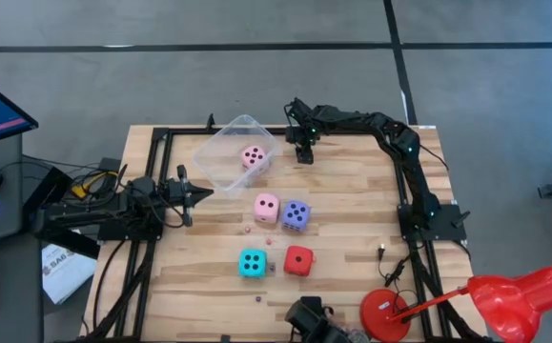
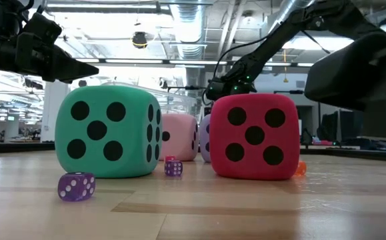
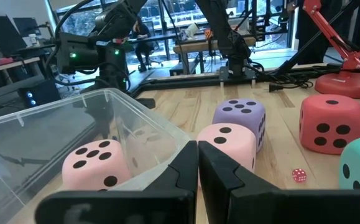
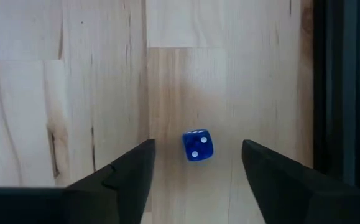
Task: Pick & Place Dice
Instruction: Put the small blue dice into the transparent container
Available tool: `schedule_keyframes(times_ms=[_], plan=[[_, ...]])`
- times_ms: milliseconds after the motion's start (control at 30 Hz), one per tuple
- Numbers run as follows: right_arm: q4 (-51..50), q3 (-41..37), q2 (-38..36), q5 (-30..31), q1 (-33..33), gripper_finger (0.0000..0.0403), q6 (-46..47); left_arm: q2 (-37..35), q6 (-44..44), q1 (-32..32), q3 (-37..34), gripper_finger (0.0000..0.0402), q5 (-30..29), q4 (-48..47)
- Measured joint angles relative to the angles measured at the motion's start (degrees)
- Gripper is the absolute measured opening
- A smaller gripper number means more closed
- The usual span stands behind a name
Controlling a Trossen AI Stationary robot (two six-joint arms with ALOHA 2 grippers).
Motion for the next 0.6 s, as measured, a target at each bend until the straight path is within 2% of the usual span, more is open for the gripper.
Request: schedule_keyframes(times_ms=[333, 600], plan=[[-0.1, 0.0, 0.0, 0.0, 0.0, 0.0127, 0.0, 0.0, 0.0, 0.0, 0.0, 0.0003, 0.0, 0.0], [-1.6, 0.0, 0.0, -0.1, 0.0, 0.0080, 0.1, 0.0, 0.0, 0.0, 0.0, 0.0003, 0.0, 0.0]])
